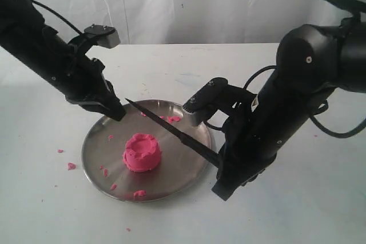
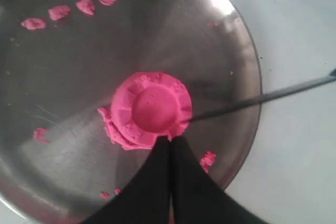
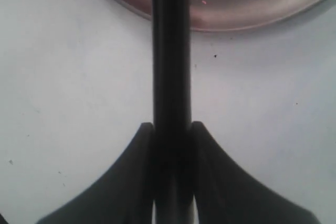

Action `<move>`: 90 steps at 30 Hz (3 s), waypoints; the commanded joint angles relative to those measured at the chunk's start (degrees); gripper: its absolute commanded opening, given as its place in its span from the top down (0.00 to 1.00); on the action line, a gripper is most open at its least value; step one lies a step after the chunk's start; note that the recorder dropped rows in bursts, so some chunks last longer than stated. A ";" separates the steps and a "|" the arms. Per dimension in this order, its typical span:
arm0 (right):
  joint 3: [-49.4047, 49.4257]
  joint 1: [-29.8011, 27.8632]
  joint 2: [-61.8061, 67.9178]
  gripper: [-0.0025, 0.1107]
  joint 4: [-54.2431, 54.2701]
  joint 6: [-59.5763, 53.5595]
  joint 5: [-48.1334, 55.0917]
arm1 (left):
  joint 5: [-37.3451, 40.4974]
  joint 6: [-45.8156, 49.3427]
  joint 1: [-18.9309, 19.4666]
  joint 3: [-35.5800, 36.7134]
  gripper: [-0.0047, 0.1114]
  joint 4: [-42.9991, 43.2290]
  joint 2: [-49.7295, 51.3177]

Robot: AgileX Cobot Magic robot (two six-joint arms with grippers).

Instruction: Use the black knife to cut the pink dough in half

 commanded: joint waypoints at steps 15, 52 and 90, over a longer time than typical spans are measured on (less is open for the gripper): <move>-6.63 3.94 11.63 0.98 -4.81 5.89 -0.44 | -12.16 24.78 -0.20 13.38 0.96 -34.69 -2.64; -6.63 3.94 11.63 0.98 -4.29 8.01 -6.26 | -22.54 42.99 -0.20 20.35 0.96 -53.18 1.98; -6.53 3.94 11.68 0.98 -0.35 7.68 -4.81 | -28.68 42.81 -0.20 22.27 0.96 -52.65 1.98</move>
